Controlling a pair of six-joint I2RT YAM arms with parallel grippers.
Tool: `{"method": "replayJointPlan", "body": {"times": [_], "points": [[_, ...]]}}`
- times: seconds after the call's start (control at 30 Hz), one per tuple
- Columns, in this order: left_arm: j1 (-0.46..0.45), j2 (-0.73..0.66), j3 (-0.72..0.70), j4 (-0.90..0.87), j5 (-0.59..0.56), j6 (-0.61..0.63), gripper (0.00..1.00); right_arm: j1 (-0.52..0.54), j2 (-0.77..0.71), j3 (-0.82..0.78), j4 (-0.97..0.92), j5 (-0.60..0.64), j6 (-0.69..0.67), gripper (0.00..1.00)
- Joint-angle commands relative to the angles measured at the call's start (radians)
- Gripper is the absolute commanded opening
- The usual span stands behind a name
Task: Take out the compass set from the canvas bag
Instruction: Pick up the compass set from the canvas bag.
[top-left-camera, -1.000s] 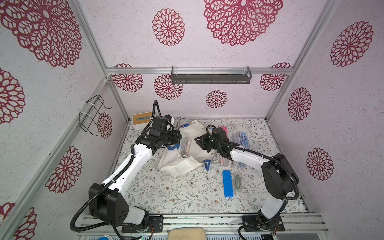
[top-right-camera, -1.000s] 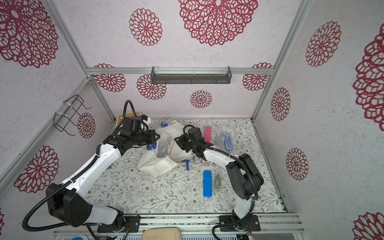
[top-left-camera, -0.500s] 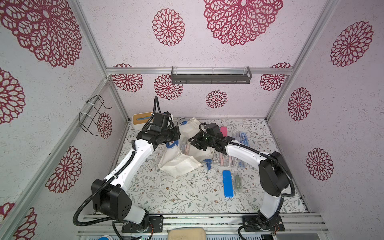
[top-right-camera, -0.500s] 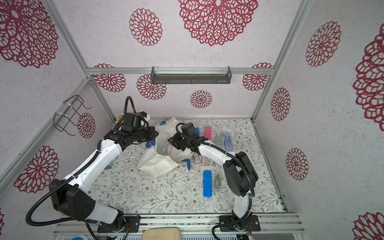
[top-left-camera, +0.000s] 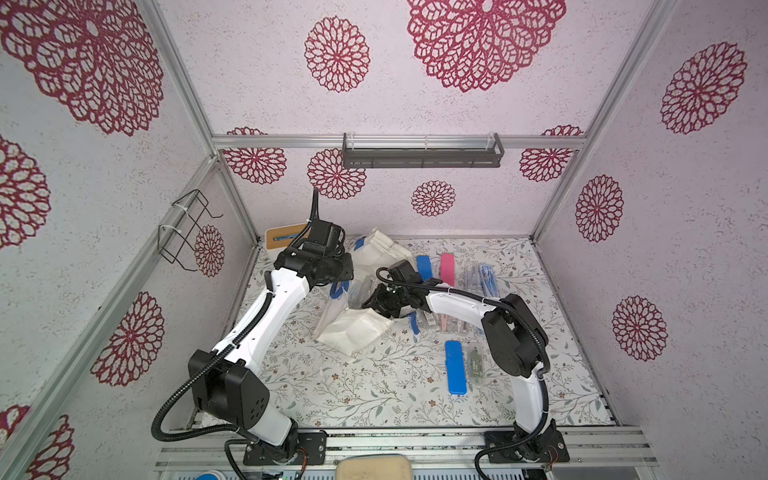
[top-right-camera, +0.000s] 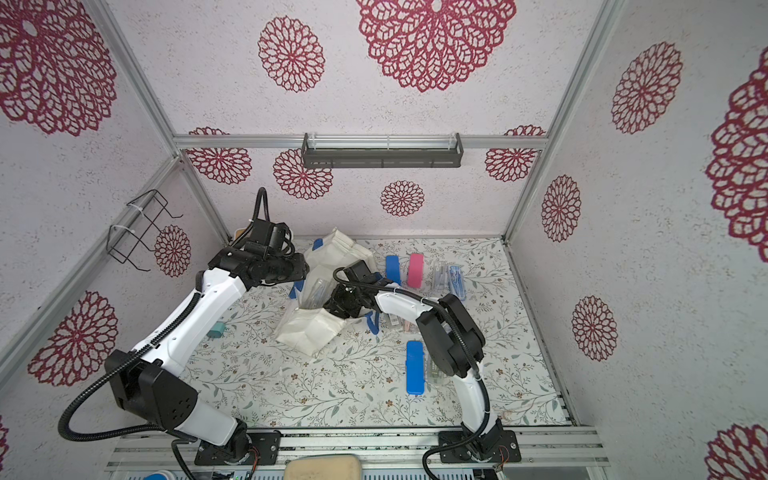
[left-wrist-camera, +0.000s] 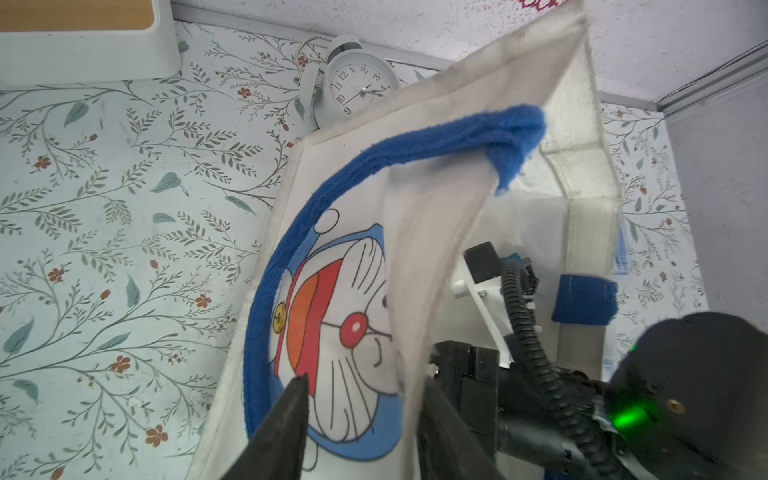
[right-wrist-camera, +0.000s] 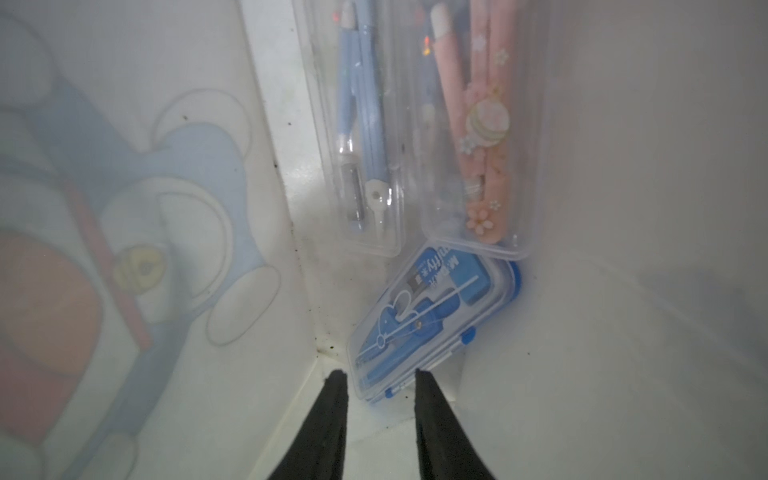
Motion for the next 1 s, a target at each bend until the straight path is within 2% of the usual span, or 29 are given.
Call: {"method": "replayJointPlan", "body": {"times": [0.0, 0.23, 0.37, 0.47, 0.6, 0.63, 0.77, 0.97], "points": [[0.002, 0.034, 0.036, -0.046, -0.013, 0.021, 0.46, 0.0, 0.005, 0.044, -0.027, -0.018, -0.029, 0.32], [-0.009, 0.129, 0.123, -0.093, -0.033, 0.025, 0.48, -0.001, 0.017, 0.069, -0.029, -0.019, -0.027, 0.34], [-0.009, 0.19, 0.162, -0.142, -0.079, 0.032, 0.43, -0.001, 0.017, 0.071, -0.031, -0.019, -0.027, 0.34], [-0.009, 0.216, 0.186, -0.158, -0.073, 0.033, 0.29, -0.001, 0.02, 0.071, -0.034, -0.021, -0.027, 0.34], [-0.014, 0.213, 0.209, -0.152, -0.061, 0.035, 0.02, -0.003, 0.024, 0.074, -0.034, -0.026, -0.026, 0.36], [-0.017, 0.209, 0.213, -0.145, -0.062, 0.04, 0.0, -0.004, 0.023, 0.075, -0.034, -0.026, -0.026, 0.37], [-0.047, 0.188, 0.246, -0.126, -0.078, 0.09, 0.0, -0.005, 0.022, 0.075, -0.034, -0.024, -0.029, 0.38], [-0.126, 0.155, 0.282, -0.097, -0.173, 0.211, 0.0, -0.015, 0.009, 0.069, -0.051, -0.003, -0.037, 0.41]]}}
